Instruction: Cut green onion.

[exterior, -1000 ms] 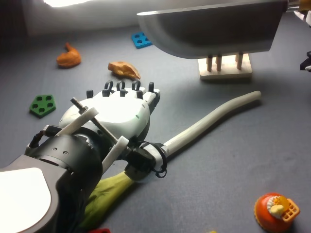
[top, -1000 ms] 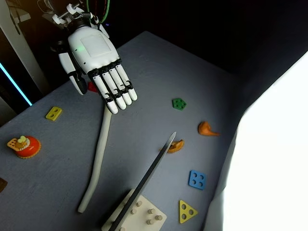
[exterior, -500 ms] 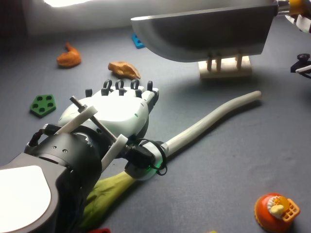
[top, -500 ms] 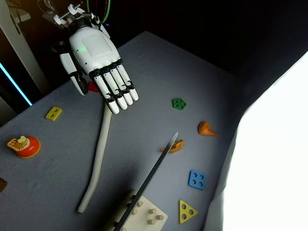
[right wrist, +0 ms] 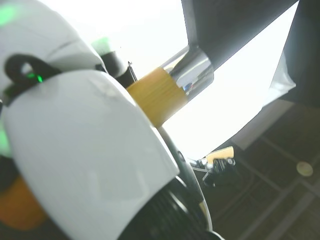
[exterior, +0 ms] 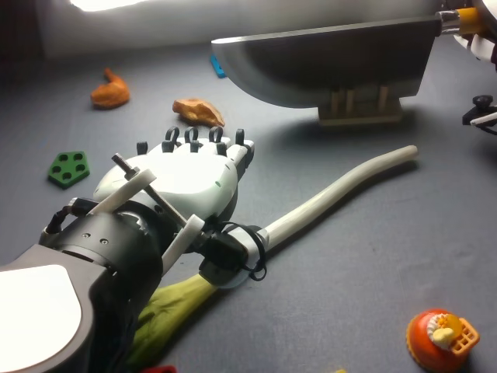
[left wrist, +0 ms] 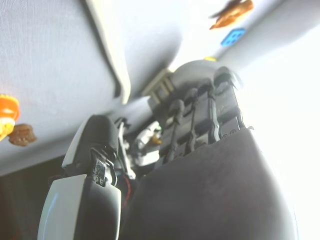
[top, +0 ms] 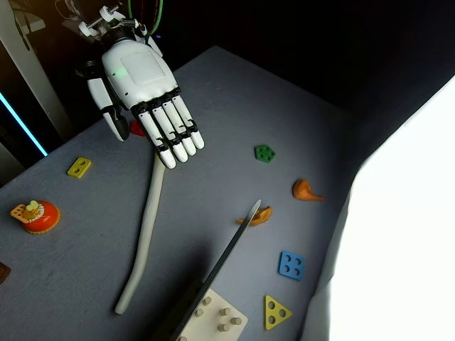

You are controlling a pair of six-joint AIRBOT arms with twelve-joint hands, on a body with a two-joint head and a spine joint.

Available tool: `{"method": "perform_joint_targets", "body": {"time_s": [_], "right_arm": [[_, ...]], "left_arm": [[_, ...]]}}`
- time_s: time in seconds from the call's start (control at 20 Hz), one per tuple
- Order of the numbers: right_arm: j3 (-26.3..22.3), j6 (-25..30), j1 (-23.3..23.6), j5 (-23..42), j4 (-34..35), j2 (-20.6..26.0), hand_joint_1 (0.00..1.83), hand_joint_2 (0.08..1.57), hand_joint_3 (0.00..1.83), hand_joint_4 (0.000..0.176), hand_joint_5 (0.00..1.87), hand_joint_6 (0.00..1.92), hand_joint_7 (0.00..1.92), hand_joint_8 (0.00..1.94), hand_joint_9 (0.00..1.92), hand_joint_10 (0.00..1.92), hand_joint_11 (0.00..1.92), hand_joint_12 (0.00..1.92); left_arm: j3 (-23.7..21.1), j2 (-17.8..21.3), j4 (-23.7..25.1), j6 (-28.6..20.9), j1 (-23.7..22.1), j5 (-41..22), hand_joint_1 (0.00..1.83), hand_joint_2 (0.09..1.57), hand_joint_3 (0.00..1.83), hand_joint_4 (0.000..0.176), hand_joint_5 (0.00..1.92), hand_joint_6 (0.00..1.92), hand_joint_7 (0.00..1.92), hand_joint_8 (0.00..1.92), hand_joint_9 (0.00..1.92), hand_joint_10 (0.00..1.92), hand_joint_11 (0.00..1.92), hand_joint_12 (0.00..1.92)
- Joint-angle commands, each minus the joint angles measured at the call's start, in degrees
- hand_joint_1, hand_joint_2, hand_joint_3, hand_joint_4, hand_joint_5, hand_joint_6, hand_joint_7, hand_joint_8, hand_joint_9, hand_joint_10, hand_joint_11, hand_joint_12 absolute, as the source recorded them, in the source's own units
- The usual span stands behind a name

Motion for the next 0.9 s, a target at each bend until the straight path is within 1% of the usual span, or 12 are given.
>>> {"method": "perform_joint_targets", "body": {"time_s": [0.0, 0.1, 0.15, 0.2, 0.25, 0.35, 0.45, 0.5, 0.55, 0.6, 0.7, 0.85], "right_arm": [[0.7, 0.6, 0.2, 7.4, 1.9, 0.4, 1.53, 1.22, 0.00, 0.176, 1.26, 1.92, 1.43, 1.94, 1.54, 1.92, 1.64, 1.92], [0.7, 0.6, 0.2, 7.4, 1.9, 0.4, 1.52, 1.22, 0.00, 0.173, 1.13, 1.92, 1.41, 1.94, 1.52, 1.92, 1.62, 1.92], [0.7, 0.6, 0.2, 7.4, 1.9, 0.4, 1.49, 1.24, 0.00, 0.000, 1.01, 1.92, 1.35, 1.94, 1.46, 1.92, 1.55, 1.92], [0.7, 0.6, 0.1, 7.5, 1.9, 0.4, 1.13, 1.39, 0.00, 0.000, 0.68, 1.73, 1.25, 1.94, 1.38, 1.92, 1.47, 1.92], [0.7, 0.6, 0.0, 7.6, 1.9, 0.4, 1.10, 1.44, 0.00, 0.000, 0.53, 1.68, 0.78, 1.84, 1.22, 1.92, 1.29, 1.92], [0.8, 0.6, 0.0, 7.6, 1.9, 0.4, 1.18, 1.35, 0.00, 0.000, 0.69, 1.28, 0.78, 1.65, 0.91, 1.92, 0.90, 1.92], [0.8, 0.6, -0.2, 7.7, 1.9, 0.4, 1.14, 1.31, 0.00, 0.000, 0.65, 1.39, 0.75, 1.55, 0.57, 1.76, 0.55, 1.92], [0.9, 0.6, -0.2, 7.7, 1.9, 0.4, 1.11, 1.32, 0.00, 0.000, 0.60, 1.51, 0.73, 1.52, 0.53, 1.69, 0.50, 1.92], [0.9, 0.6, -0.2, 7.7, 1.9, 0.5, 0.98, 1.32, 0.00, 0.000, 0.61, 1.54, 0.48, 1.40, 0.37, 1.72, 0.38, 1.92], [1.0, 0.6, -0.2, 7.7, 1.9, 0.5, 0.98, 1.22, 0.00, 0.000, 0.38, 1.28, 0.41, 1.33, 0.34, 1.68, 0.32, 1.92], [1.2, 0.7, -0.2, 7.7, 1.6, 0.6, 0.99, 1.17, 0.00, 0.000, 0.24, 1.04, 0.23, 1.38, 0.22, 1.70, 0.21, 1.92], [1.2, 1.2, -0.2, 7.7, 1.0, 0.8, 0.98, 1.15, 0.00, 0.000, 0.22, 0.95, 0.21, 1.34, 0.19, 1.66, 0.17, 1.92]], "left_arm": [[0.1, 0.2, 4.7, 0.2, -0.5, 1.1, 0.45, 1.43, 0.01, 0.000, 0.00, 0.00, 0.00, 0.00, 0.00, 0.00, 0.00, 0.00], [0.1, 0.2, 4.7, 0.2, -0.5, 1.1, 0.49, 1.41, 0.00, 0.000, 0.01, 0.00, 0.00, 0.00, 0.00, 0.00, 0.00, 0.00], [0.1, 0.2, 4.7, 0.2, -0.5, 1.1, 0.48, 1.41, 0.00, 0.000, 0.01, 0.00, 0.00, 0.00, 0.00, 0.00, 0.00, 0.00], [0.1, 0.2, 4.7, 0.2, -0.5, 1.1, 0.48, 1.41, 0.00, 0.000, 0.01, 0.00, 0.00, 0.00, 0.00, 0.00, 0.00, 0.00], [0.1, 0.2, 4.8, 0.2, -0.5, 1.0, 0.48, 1.41, 0.00, 0.000, 0.01, 0.00, 0.00, 0.00, 0.00, 0.00, 0.00, 0.00], [0.1, 0.2, 4.8, 0.2, -0.5, 0.9, 0.47, 1.42, 0.00, 0.000, 0.00, 0.00, 0.00, 0.00, 0.00, 0.00, 0.00, 0.00], [0.1, 0.2, 4.9, 0.2, -0.4, 0.9, 0.47, 1.42, 0.00, 0.000, 0.01, 0.00, 0.00, 0.00, 0.00, 0.00, 0.00, 0.00], [0.1, 0.2, 5.0, 0.2, -0.2, 0.9, 0.48, 1.42, 0.00, 0.000, 0.00, 0.00, 0.00, 0.00, 0.00, 0.00, 0.00, 0.00], [0.1, 0.2, 5.0, 0.2, -0.1, 0.9, 0.44, 1.43, 0.00, 0.000, 0.00, 0.00, 0.00, 0.00, 0.00, 0.00, 0.00, 0.00], [0.1, 0.2, 5.0, 0.2, -0.1, 0.9, 0.46, 1.43, 0.00, 0.000, 0.00, 0.00, 0.00, 0.00, 0.00, 0.00, 0.00, 0.00], [0.1, 0.2, 5.0, 0.2, -0.1, 0.9, 0.49, 1.42, 0.00, 0.000, 0.00, 0.00, 0.00, 0.00, 0.00, 0.00, 0.00, 0.00], [-0.1, 0.2, 5.0, 0.2, -0.1, 0.9, 0.48, 1.42, 0.00, 0.000, 0.00, 0.00, 0.00, 0.00, 0.00, 0.00, 0.00, 0.00]]}}
